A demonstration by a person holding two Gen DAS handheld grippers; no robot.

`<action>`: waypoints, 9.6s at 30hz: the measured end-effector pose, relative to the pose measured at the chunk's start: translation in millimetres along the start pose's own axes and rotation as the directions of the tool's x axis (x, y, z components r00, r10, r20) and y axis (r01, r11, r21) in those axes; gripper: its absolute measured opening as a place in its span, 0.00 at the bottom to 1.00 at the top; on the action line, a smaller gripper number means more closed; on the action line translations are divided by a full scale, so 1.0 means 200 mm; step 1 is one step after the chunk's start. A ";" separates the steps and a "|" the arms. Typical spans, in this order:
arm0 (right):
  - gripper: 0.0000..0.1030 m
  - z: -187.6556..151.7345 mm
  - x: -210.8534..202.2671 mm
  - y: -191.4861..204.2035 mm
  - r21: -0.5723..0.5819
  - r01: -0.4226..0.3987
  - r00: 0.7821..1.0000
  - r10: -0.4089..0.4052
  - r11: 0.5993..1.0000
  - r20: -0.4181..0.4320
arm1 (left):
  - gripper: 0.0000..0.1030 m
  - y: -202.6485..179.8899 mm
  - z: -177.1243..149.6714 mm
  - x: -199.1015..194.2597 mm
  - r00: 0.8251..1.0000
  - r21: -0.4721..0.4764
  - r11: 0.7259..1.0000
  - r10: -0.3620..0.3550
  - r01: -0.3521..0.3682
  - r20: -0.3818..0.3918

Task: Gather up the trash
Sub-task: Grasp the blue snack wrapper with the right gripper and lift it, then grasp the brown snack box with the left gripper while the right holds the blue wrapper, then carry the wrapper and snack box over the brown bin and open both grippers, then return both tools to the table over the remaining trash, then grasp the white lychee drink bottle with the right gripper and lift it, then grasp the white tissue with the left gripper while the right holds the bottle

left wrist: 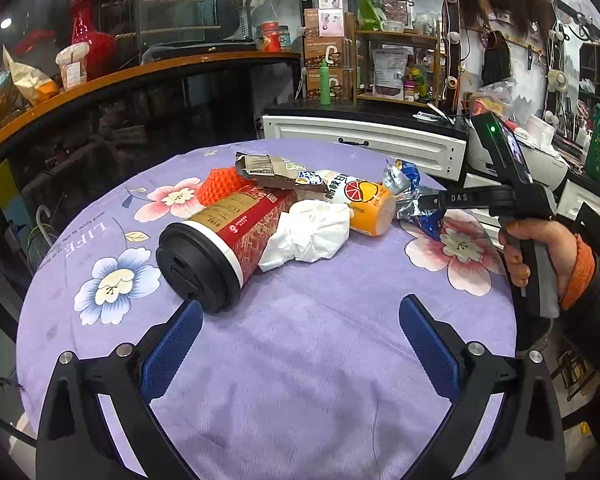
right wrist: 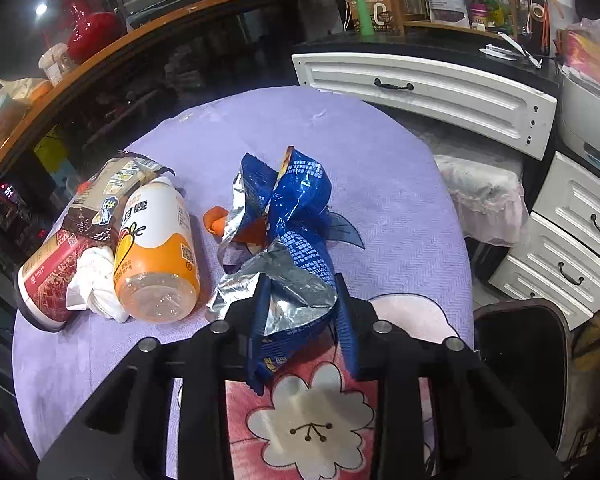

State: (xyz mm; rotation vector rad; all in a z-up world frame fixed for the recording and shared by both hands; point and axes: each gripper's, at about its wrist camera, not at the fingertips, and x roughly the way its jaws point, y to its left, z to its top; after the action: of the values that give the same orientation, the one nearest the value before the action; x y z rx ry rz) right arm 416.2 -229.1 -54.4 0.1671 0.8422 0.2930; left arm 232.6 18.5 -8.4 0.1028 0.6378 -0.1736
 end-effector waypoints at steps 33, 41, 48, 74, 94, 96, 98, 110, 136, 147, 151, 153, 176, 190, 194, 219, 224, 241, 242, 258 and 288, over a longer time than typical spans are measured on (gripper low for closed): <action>0.07 -0.10 -0.43 -0.01 -0.101 -0.030 0.978 0.050 0.994 0.202 | 0.63 0.34 0.68 0.68 0.964 -0.274 0.954 -0.177 0.119 -0.199; 0.07 -0.12 -0.45 0.00 -0.111 -0.037 0.976 0.060 0.993 0.209 | 0.60 0.36 0.66 0.84 0.937 -0.316 0.944 -0.189 0.091 -0.293; 0.07 -0.13 -0.44 0.00 -0.111 -0.030 0.977 0.053 0.993 0.208 | 0.47 0.37 0.64 0.87 0.932 -0.378 0.917 -0.239 0.125 -0.273; 0.07 -0.23 -0.61 -0.15 -0.062 0.002 0.967 0.014 0.998 0.255 | 0.02 -0.06 0.66 0.32 0.980 -0.133 0.972 -0.190 0.196 0.054; 0.07 -0.69 -0.77 -0.82 0.095 0.255 0.954 -0.266 0.962 0.141 | 0.02 -0.98 0.42 0.25 0.867 0.010 0.867 -0.497 0.497 0.031; 0.07 -0.76 -0.72 -0.88 0.108 0.276 0.953 -0.287 0.955 0.102 | 0.02 -1.07 0.40 0.27 0.861 0.026 0.861 -0.509 0.508 0.014; 0.07 -0.82 -0.67 -0.94 0.126 0.283 0.954 -0.293 0.951 0.069 | 0.02 -1.17 0.36 0.30 0.853 0.041 0.852 -0.521 0.521 -0.014; 0.19 -1.10 -0.38 -1.13 0.203 0.331 0.944 -0.320 0.922 -0.085 | 0.02 -1.42 0.17 0.48 0.840 0.070 0.842 -0.522 0.535 -0.147; 0.54 -1.19 -0.91 -1.34 0.388 0.414 0.891 -0.455 0.823 0.014 | 0.02 -1.82 -0.22 0.97 0.822 0.155 0.863 -0.383 0.481 -0.421; 0.54 -1.17 -0.99 -1.35 0.416 0.406 0.883 -0.467 0.813 0.050 | 0.34 -1.86 -0.26 1.01 0.815 0.173 0.861 -0.360 0.478 -0.454; 0.54 -1.17 -1.00 -1.35 0.426 0.410 0.878 -0.475 0.807 0.055 | 0.55 -1.85 -0.25 0.96 0.828 0.180 0.860 -0.371 0.477 -0.420; 0.54 -1.16 -1.01 -1.35 0.431 0.410 0.877 -0.477 0.804 0.057 | 0.59 -1.85 -0.24 0.92 0.833 0.192 0.856 -0.375 0.479 -0.406; 0.66 -0.81 -0.89 -0.91 0.227 0.249 0.948 -0.285 0.942 0.144 | 0.91 -1.29 -0.01 0.29 0.907 0.198 0.886 -0.396 0.419 -0.145; 0.66 -0.55 -0.62 -0.23 -0.090 0.038 0.993 -0.028 0.995 0.111 | 0.93 -0.60 0.05 0.15 0.984 0.149 0.974 -0.162 0.171 -0.075; 0.66 -0.50 -0.54 -0.07 -0.166 0.011 0.996 0.004 0.986 0.088 | 0.93 -0.39 0.05 0.13 0.995 0.124 0.989 -0.076 0.085 -0.069; 0.61 0.22 0.06 0.60 -0.394 -0.010 0.999 -0.009 0.919 -0.048 | 0.93 0.12 0.03 0.01 0.998 -0.024 0.999 -0.024 0.022 -0.059; 0.61 0.26 0.18 0.65 -0.430 -0.005 0.994 -0.042 0.903 -0.100 | 0.93 0.08 0.01 0.06 0.996 -0.012 0.999 -0.052 0.051 -0.075; 0.60 0.22 0.37 0.69 -0.494 -0.007 0.977 -0.100 0.870 -0.189 | 0.93 0.07 0.06 0.12 0.994 0.025 0.998 -0.053 0.055 -0.092; 0.60 0.22 0.36 0.68 -0.487 -0.005 0.978 -0.096 0.874 -0.183 | 0.93 0.07 0.06 0.12 0.994 0.027 0.998 -0.053 0.055 -0.095; 0.60 0.20 -0.12 0.43 -0.355 -0.045 0.999 0.044 0.934 -0.012 | 0.72 -0.15 0.19 0.46 0.990 0.022 0.999 -0.038 0.041 -0.133; 0.60 -0.28 -0.57 -0.30 -0.085 0.054 0.988 -0.040 0.995 0.151 | 0.06 -0.23 0.21 0.59 0.985 -0.109 0.994 -0.027 0.008 -0.172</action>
State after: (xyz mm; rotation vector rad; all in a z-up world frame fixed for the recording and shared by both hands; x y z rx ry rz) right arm 314.5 -320.5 -25.6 0.0845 0.6828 0.2698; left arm 341.3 -47.4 -46.6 0.0083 0.8204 -0.1476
